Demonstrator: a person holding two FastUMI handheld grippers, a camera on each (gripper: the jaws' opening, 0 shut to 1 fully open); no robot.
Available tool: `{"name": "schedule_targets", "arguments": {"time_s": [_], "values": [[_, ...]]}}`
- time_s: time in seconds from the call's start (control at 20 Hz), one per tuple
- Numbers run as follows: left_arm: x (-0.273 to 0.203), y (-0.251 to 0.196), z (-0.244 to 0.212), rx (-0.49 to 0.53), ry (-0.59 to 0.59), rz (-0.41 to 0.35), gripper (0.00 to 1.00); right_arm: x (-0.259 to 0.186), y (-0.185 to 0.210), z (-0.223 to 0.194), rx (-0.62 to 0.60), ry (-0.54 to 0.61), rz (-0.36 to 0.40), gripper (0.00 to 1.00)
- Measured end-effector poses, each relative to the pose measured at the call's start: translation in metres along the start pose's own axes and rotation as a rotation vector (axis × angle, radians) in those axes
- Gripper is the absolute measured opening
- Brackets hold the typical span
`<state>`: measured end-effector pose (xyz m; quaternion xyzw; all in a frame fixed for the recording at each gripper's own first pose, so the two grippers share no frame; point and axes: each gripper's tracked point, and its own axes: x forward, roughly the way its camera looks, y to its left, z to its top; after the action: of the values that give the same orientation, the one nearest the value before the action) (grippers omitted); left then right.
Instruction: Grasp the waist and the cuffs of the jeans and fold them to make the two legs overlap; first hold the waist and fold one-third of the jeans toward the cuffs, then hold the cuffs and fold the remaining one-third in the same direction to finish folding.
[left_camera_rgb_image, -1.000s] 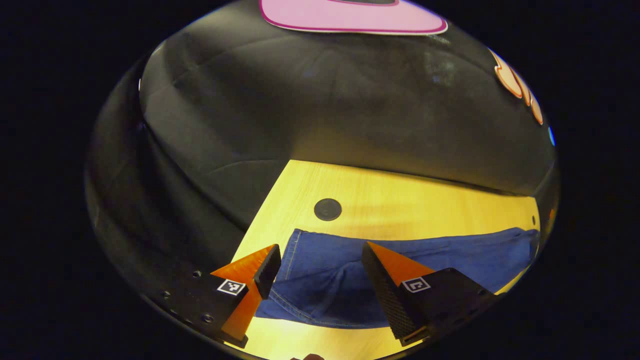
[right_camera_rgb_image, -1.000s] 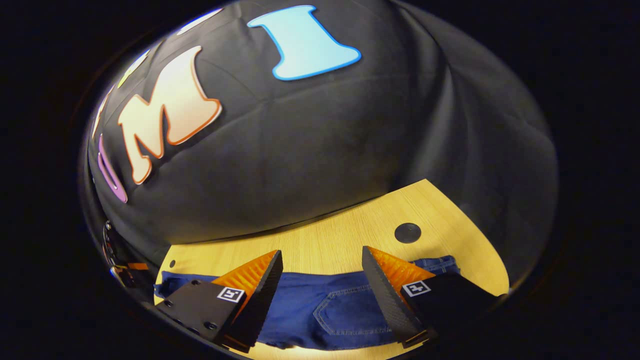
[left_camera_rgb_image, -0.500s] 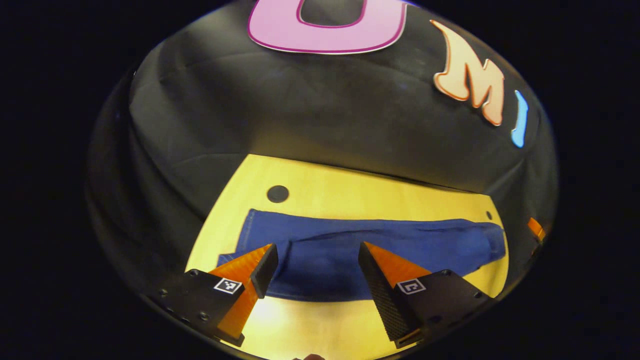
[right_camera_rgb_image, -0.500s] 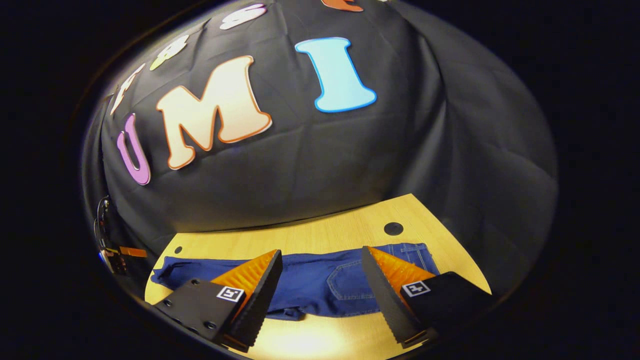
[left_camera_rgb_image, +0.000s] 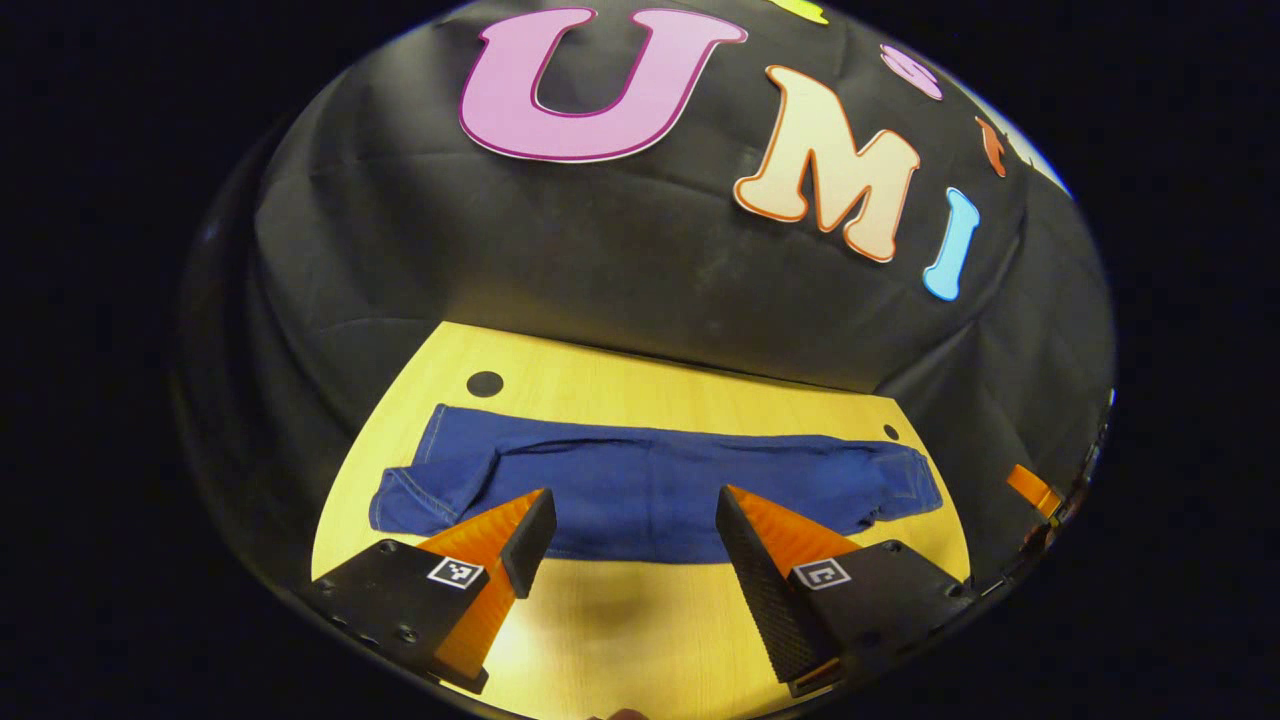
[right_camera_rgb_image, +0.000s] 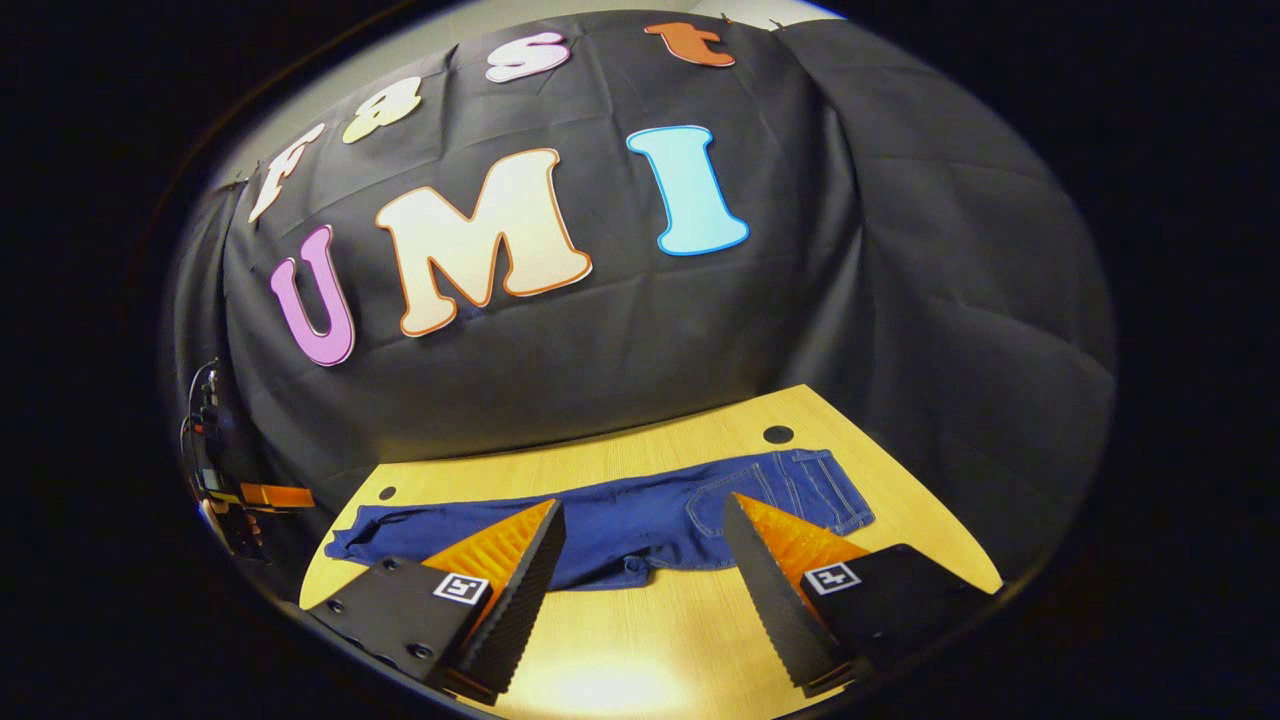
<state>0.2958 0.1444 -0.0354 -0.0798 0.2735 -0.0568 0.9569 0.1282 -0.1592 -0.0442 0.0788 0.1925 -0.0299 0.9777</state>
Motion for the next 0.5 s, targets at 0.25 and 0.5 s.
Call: {"name": "schedule_targets", "arguments": {"time_s": [0.25,0.5], "values": [[0.005,-0.004,0.000,0.007,0.012,-0.007,0.96,-0.018,0.000,-0.014,0.067,-0.002,-0.011,0.98],[0.010,-0.012,-0.012,0.047,0.032,0.015,0.96,-0.026,-0.007,-0.017,0.082,-0.004,-0.012,0.98]]}}
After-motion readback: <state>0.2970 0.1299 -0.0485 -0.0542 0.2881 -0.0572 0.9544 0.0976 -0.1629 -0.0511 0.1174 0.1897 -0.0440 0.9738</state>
